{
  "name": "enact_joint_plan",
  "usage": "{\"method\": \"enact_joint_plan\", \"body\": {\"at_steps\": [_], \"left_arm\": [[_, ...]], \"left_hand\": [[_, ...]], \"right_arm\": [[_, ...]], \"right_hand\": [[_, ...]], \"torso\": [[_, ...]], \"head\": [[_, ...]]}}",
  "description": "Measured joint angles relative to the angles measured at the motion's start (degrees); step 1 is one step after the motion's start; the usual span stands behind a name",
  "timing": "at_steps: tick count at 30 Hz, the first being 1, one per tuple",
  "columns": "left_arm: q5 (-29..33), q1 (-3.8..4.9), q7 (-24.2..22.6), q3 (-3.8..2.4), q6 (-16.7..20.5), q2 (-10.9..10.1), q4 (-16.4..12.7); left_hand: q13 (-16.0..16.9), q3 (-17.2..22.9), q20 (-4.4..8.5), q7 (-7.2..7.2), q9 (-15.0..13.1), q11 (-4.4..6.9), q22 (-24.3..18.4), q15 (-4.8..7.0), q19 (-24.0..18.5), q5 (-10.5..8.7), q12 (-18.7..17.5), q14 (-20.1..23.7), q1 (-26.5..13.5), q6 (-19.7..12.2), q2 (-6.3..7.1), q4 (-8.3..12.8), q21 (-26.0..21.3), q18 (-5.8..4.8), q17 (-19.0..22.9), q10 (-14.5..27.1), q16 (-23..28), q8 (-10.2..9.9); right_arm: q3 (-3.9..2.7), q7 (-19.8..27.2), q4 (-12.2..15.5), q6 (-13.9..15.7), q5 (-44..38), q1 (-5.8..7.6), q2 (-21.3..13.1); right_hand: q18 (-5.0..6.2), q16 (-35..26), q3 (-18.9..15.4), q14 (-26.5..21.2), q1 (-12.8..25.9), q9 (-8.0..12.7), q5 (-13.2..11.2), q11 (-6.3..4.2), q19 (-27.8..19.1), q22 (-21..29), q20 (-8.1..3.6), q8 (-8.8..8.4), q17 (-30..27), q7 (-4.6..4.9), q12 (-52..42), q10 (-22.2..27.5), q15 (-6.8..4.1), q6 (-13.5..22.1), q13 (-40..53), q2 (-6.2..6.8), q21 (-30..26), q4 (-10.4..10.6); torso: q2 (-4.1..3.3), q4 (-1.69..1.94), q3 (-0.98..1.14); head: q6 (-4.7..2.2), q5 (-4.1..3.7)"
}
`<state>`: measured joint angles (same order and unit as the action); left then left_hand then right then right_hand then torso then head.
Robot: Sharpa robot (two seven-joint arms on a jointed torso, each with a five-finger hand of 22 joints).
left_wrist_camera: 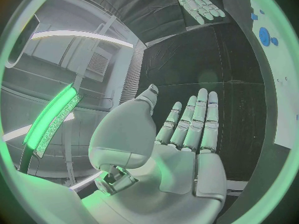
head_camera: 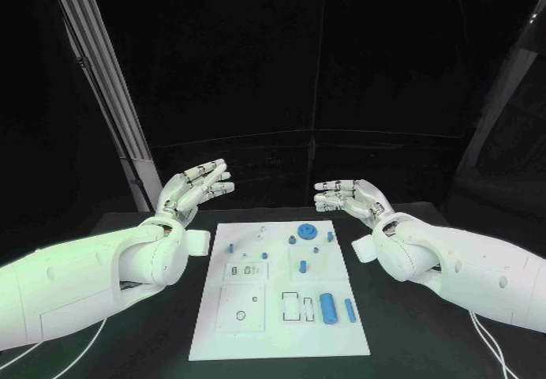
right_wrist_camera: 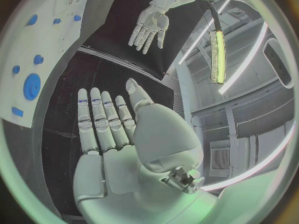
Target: Assemble the parts on the task board
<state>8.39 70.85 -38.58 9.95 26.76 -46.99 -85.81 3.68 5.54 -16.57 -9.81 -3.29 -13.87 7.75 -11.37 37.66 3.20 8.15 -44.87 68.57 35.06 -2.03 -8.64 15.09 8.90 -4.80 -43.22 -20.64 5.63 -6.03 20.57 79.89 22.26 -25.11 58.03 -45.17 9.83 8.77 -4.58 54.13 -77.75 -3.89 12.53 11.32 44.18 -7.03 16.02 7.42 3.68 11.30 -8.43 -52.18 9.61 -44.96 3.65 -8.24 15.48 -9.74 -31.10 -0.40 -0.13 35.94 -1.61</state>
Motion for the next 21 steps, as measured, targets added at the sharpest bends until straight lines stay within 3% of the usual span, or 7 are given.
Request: {"method": "enact_joint_plan", "body": {"at_steps": [4, 6, 8, 11, 14, 19, 21], "left_arm": [[-0.14, 0.01, -0.03, 0.0, -0.88, -0.89, -0.89], [-0.43, 0.02, -0.03, 0.0, -1.47, -1.66, -1.64], [-0.73, 0.03, -0.01, 0.0, -2.11, -2.32, -2.41], [-1.23, 0.03, 0.13, 0.0, -3.45, -3.18, -3.89], [-1.61, 0.03, 0.35, 0.0, -5.02, -4.0, -5.79], [-1.64, 0.03, 0.8, 0.0, -7.37, -4.73, -8.22], [-1.53, 0.03, 0.95, 0.0, -8.13, -4.78, -8.74]], "left_hand": [[0.0, -0.11, 0.08, -0.59, -0.03, 0.52, -0.08, 0.58, 1.7, 0.0, 0.27, -2.82, 1.38, 3.57, -0.04, 1.64, 0.28, 0.0, 0.59, -3.07, 1.0, 0.0], [0.0, 0.14, 0.21, -0.92, -0.23, 1.11, -0.08, 1.22, 3.56, -0.01, 0.73, -5.15, 2.93, 6.42, -0.04, 3.18, 1.2, 0.93, 0.62, -5.06, 1.01, 0.03], [0.12, 0.48, 0.69, -1.37, -0.48, 1.79, 0.06, 1.95, 5.73, -0.01, 1.25, -8.24, 4.18, 10.08, -0.1, 4.59, 2.16, 0.93, 0.48, -7.37, 1.01, 0.73], [0.45, 1.3, 2.0, -2.66, -0.9, 3.09, 0.58, 3.44, 9.24, -0.02, 2.57, -13.13, 5.1, 15.48, -0.65, 5.83, 3.84, 0.92, -0.45, -11.71, 0.37, 2.0], [0.47, 1.74, 3.14, -3.28, -0.88, 4.1, 0.76, 4.61, 11.52, -0.03, 2.9, -16.41, 5.15, 17.73, -0.7, 6.59, 4.75, 0.91, -1.3, -14.86, 0.33, 2.18], [0.37, 1.98, 3.65, -2.88, -0.64, 4.77, 0.77, 5.22, 12.45, -0.03, 2.9, -18.01, 5.15, 18.52, -0.7, 6.84, 4.97, 0.9, -2.0, -16.58, 0.71, 2.18], [0.37, 1.98, 3.65, -2.91, -0.64, 4.77, 0.76, 5.22, 12.45, -0.03, 2.9, -18.01, 5.15, 18.54, -0.7, 6.84, 4.97, 0.9, -2.01, -16.58, 0.71, 2.18]], "right_arm": [[0.0, -0.36, -1.19, -0.71, -4.63, 0.47, 0.13], [-0.02, -0.79, -2.28, -1.29, -8.47, 1.16, 0.59], [-0.09, -1.29, -3.11, -1.77, -12.28, 1.72, 0.97], [-0.09, -2.41, -4.46, -2.4, -19.21, 2.62, 1.62], [-0.1, -4.06, -5.56, -2.72, -26.6, 3.52, 2.38], [-0.14, -7.35, -6.46, -2.78, -38.04, 4.46, 3.58], [-0.14, -8.68, -6.73, -2.8, -41.98, 4.68, 4.06]], "right_hand": [[0.0, 0.0, 0.11, 3.44, -0.69, 0.09, -0.85, -0.67, 3.97, -0.72, -1.11, -0.49, 0.0, 0.74, 0.91, -2.25, -0.98, -3.39, 0.0, -0.09, 2.2, -1.23], [-0.01, 0.0, 0.28, 5.51, -0.91, 0.09, -0.85, -1.19, 6.14, -1.19, -1.97, -0.49, 0.0, 1.23, 0.95, -4.2, -1.71, -5.4, 0.0, -0.3, 3.6, -2.17], [-0.01, 0.0, 0.45, 7.83, -1.54, 0.06, -0.85, -1.72, 8.27, -1.88, -2.97, -0.49, 0.02, 1.18, 0.95, -6.36, -2.63, -7.0, 0.0, -0.2, 5.29, -3.29], [-0.01, 1.21, 0.92, 12.51, -2.25, -0.1, -0.91, -2.95, 12.21, -3.81, -4.89, -0.49, 0.23, 0.54, 0.82, -10.44, -4.49, -9.63, 0.04, -0.31, 9.24, -5.16], [-0.01, 2.97, 1.08, 19.19, -2.27, -0.11, -1.18, -4.56, 16.29, -7.23, -7.39, -0.49, 0.52, -0.55, 0.65, -14.97, -6.72, -12.29, 0.09, -0.29, 15.48, -6.58], [-0.02, 6.44, 1.32, 28.26, -2.86, -0.05, -0.87, -6.43, 19.19, -11.76, -9.85, -0.49, 1.34, -1.87, 0.99, -18.6, -9.15, -14.42, 0.16, 0.29, 23.23, -6.82], [-0.01, 12.36, 1.59, 29.52, -2.76, 0.05, -0.86, -6.95, 19.27, -14.13, -10.65, -1.29, 4.83, -2.51, 2.15, -19.89, -10.11, -15.06, 0.16, 0.39, 26.85, -7.02]], "torso": [[-0.52, -0.01, 0.02], [-0.88, -0.01, 0.05], [-1.32, 0.05, 0.08], [-2.13, 0.32, 0.07], [-3.1, 0.64, 0.03], [-4.98, 1.2, -0.19], [-5.51, 1.37, -0.26]], "head": [[0.05, -0.03], [0.0, -0.03], [-0.1, -0.15], [-0.46, -0.49], [-0.78, -0.96], [-1.71, -1.67], [-1.92, -1.87]]}}
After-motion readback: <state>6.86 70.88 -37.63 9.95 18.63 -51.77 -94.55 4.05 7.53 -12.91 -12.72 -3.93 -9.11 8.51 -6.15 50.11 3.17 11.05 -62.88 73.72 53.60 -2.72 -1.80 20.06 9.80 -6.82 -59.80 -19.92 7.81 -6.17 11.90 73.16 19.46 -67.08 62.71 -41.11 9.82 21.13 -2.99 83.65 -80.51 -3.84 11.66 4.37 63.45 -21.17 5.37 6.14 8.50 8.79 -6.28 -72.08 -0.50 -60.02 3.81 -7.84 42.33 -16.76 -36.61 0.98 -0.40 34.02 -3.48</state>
